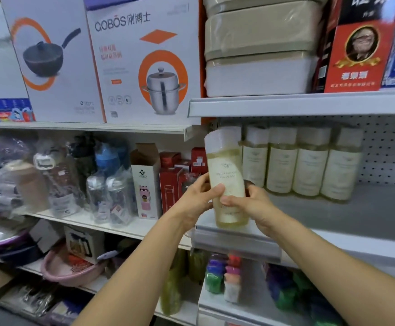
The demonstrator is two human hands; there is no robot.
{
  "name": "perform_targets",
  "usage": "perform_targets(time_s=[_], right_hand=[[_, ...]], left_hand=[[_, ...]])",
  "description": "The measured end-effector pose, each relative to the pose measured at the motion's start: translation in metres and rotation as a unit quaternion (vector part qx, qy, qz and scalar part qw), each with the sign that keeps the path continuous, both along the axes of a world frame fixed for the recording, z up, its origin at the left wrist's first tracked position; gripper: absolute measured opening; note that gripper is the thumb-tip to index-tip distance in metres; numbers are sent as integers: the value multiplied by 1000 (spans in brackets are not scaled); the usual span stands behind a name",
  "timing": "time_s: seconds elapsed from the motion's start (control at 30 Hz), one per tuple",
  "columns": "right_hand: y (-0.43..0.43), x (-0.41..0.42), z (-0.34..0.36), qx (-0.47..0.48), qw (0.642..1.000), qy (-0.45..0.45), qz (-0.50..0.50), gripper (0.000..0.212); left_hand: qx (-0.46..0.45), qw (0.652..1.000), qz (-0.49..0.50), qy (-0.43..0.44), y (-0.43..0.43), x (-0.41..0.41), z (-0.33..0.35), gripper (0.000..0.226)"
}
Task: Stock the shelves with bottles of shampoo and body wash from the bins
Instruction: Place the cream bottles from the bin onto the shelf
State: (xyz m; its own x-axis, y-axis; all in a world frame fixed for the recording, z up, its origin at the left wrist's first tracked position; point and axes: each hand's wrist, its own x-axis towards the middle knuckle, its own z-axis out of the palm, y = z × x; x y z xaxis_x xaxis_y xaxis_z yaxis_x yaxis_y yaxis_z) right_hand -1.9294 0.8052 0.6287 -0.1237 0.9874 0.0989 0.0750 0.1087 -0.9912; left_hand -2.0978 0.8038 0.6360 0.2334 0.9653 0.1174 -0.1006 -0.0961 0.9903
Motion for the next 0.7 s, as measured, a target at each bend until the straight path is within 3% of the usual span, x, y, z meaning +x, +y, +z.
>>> perform_targets(time_s=[0.17,0.3,0.7], right_hand=[[36,2,-13,25,1000,-10,-11,96],[59,0,-14,47,998,-32,-21,83],[108,-9,-20,68,997,-34,17,82]], left_hand=[[7,1000,20,10,34,10,-10,72],[-8,999,40,4,52,15,-13,67],[-30,996,85,-22,93,22,-21,55]])
